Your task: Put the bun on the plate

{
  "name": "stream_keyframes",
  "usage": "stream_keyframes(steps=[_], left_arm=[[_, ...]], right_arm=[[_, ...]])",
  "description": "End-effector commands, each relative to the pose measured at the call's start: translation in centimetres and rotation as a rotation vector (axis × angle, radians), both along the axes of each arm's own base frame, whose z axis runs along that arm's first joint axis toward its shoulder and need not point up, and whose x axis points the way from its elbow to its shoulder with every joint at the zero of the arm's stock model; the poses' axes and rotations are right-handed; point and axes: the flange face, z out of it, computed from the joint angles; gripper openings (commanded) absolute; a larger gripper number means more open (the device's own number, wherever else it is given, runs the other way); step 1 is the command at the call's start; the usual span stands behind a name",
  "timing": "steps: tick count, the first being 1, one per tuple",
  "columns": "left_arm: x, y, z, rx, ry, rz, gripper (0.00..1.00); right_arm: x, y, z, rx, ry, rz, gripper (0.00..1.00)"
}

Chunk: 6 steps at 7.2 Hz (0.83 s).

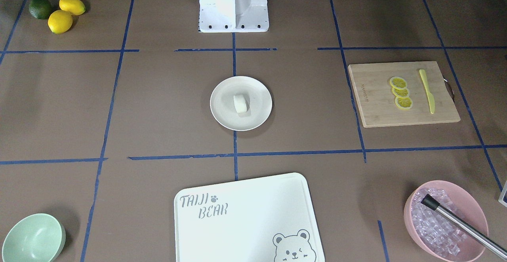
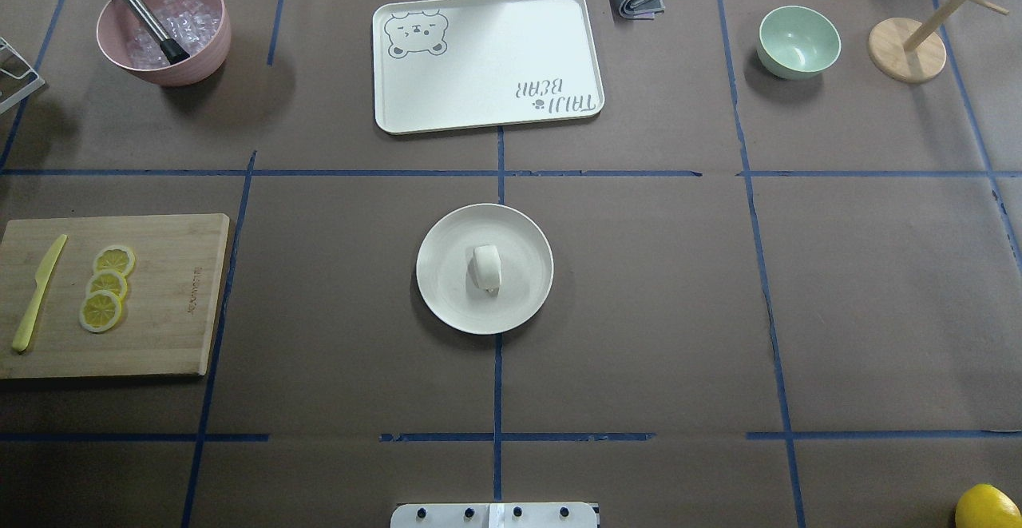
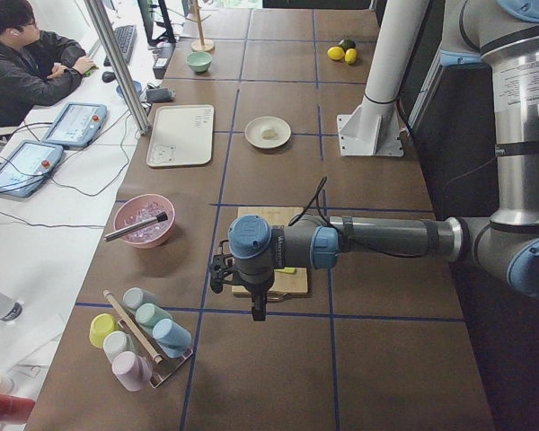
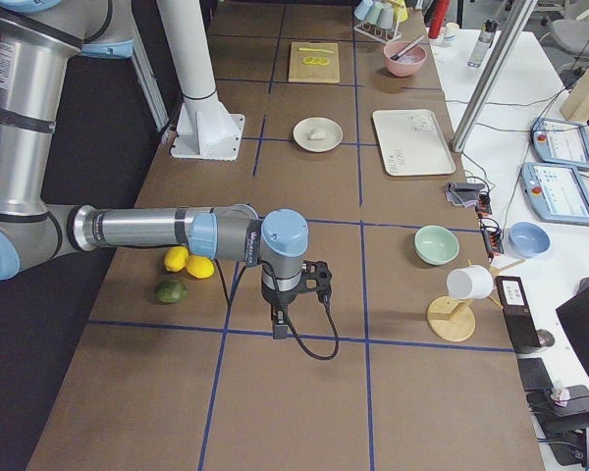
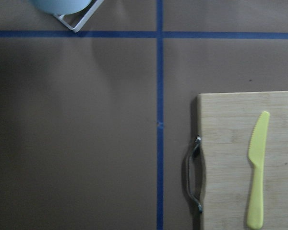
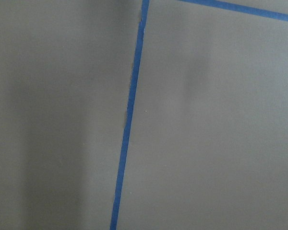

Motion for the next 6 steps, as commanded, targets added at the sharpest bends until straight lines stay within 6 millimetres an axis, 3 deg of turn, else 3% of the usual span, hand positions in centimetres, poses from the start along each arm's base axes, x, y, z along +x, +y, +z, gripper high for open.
stream_keyframes(steps=[1, 6], left_arm=[[-0.32, 0.19, 0.44, -0.013, -0.003, -0.01, 1.0], [-0.34, 0.49, 1.1, -0.027, -0.006, -0.01, 1.0]], right_arm=[[0.0, -0.12, -0.09, 0.001, 0.0, 0.002, 1.0], [-0.14, -0.05, -0.08, -0.004, -0.018, 0.005, 0.97]])
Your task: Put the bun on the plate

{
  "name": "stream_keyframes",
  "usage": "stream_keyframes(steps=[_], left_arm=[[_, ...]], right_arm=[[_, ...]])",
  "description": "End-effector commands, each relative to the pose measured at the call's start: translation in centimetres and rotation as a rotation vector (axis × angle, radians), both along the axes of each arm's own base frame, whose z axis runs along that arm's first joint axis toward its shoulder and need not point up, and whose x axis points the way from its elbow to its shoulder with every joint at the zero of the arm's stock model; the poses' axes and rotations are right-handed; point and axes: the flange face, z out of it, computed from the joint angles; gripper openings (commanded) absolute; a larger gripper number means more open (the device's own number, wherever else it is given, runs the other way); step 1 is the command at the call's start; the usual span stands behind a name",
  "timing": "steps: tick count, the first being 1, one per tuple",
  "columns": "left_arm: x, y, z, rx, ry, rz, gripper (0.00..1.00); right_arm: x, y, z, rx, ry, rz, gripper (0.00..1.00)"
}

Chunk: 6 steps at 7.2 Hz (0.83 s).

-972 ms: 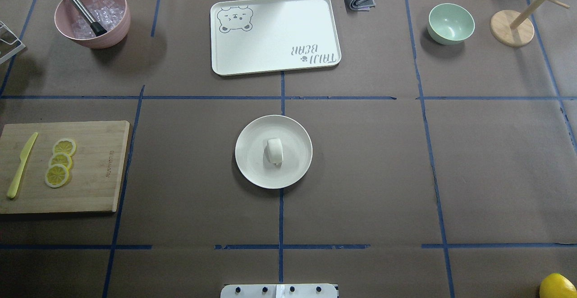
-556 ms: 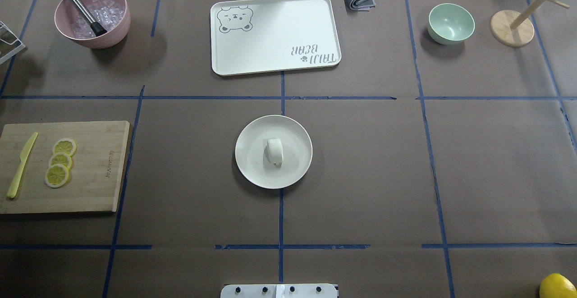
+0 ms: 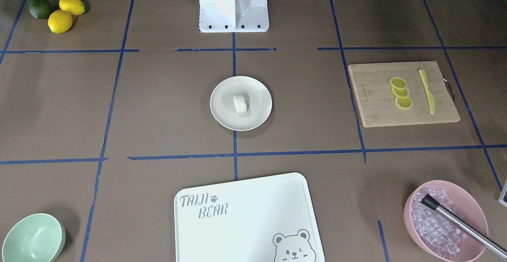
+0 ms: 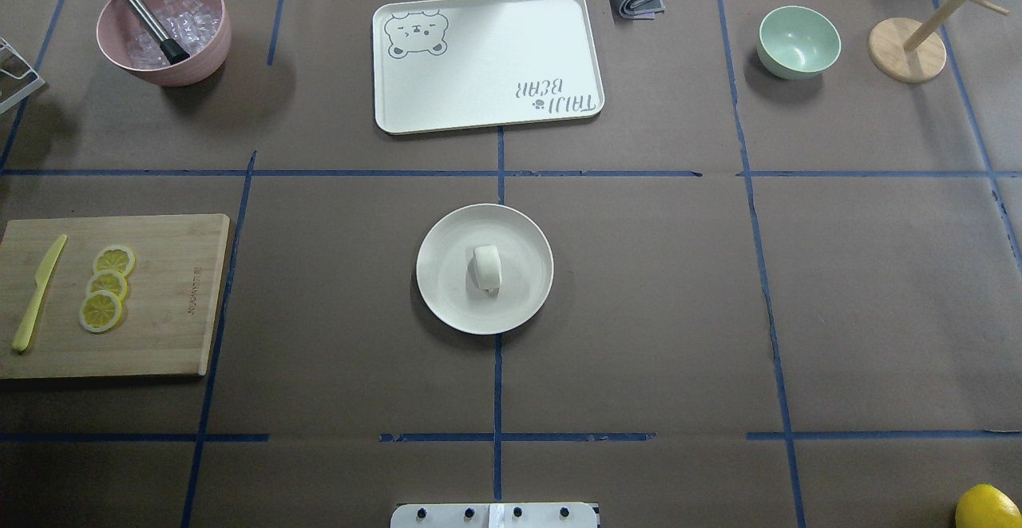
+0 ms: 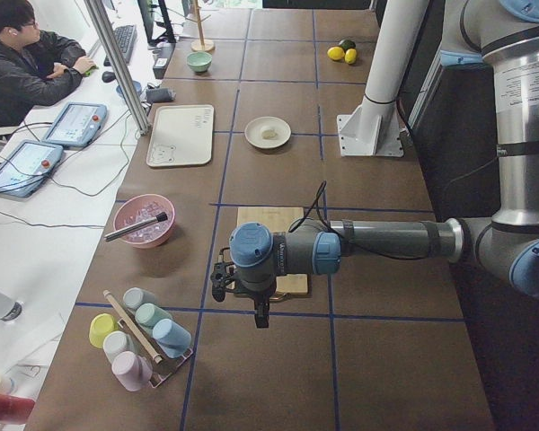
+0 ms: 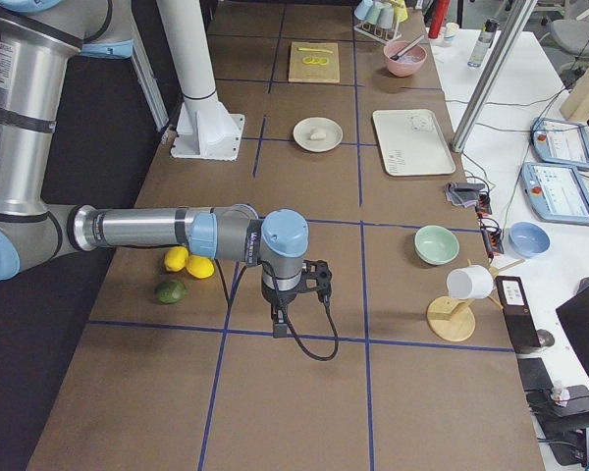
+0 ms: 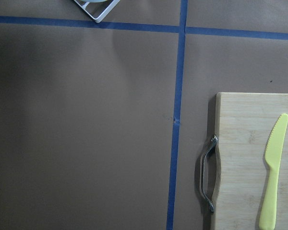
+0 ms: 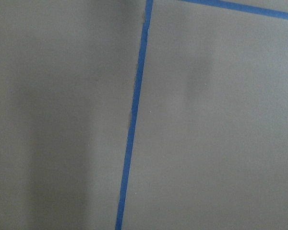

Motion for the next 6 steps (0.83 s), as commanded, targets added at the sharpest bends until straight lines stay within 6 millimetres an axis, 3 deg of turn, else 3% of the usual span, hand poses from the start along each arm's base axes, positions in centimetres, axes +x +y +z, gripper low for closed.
stream_keyframes(steps=[1, 6], left_arm=[[-0.01, 0.21, 0.17, -0.005, -0.001, 0.0, 1.0], [-0.22, 0.2, 0.3, -0.005, -0.03, -0.001, 1.0]], right_arm=[[-0.04, -0.01, -0.07, 0.0, -0.005, 0.002, 0.98], [-0.22, -0.03, -0.3, -0.019, -0.027, 0.027, 0.99]])
